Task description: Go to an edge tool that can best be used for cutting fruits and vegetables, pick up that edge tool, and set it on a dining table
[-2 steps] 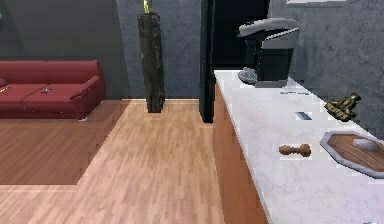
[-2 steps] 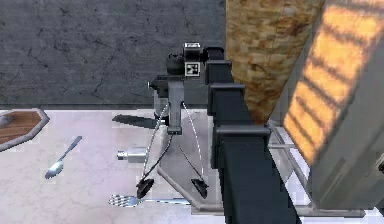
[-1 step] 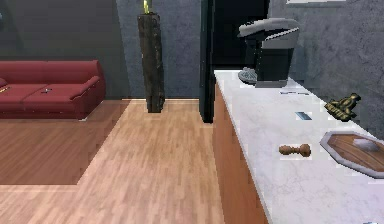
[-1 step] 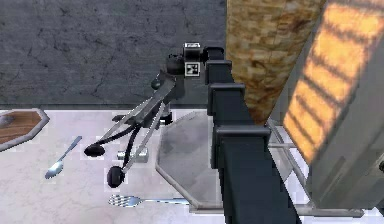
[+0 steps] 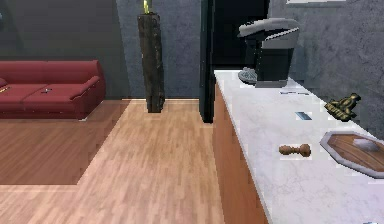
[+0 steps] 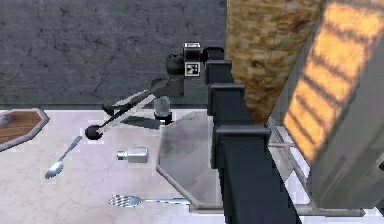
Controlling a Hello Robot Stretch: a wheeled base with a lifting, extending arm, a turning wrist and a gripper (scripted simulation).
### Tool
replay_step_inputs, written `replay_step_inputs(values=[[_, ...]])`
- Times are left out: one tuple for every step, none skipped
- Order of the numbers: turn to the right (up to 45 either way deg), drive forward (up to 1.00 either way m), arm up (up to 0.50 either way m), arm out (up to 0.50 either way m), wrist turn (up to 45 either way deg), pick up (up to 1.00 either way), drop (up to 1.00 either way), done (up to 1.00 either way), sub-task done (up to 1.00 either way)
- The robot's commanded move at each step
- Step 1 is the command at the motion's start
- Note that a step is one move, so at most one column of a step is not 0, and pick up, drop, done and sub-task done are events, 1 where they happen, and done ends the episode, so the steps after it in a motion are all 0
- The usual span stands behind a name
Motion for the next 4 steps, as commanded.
replay_step_inputs(values=[[0.0, 0.0, 0.0, 0.0, 45.0, 0.0, 0.0, 0.0, 0.0], [0.0, 0.0, 0.0, 0.0, 45.0, 0.0, 0.0, 0.0, 0.0], [0.0, 0.0, 0.0, 0.0, 9.0, 0.0, 0.0, 0.0, 0.0], [0.0, 0.0, 0.0, 0.0, 0.0, 1.0, 0.0, 0.0, 0.0]])
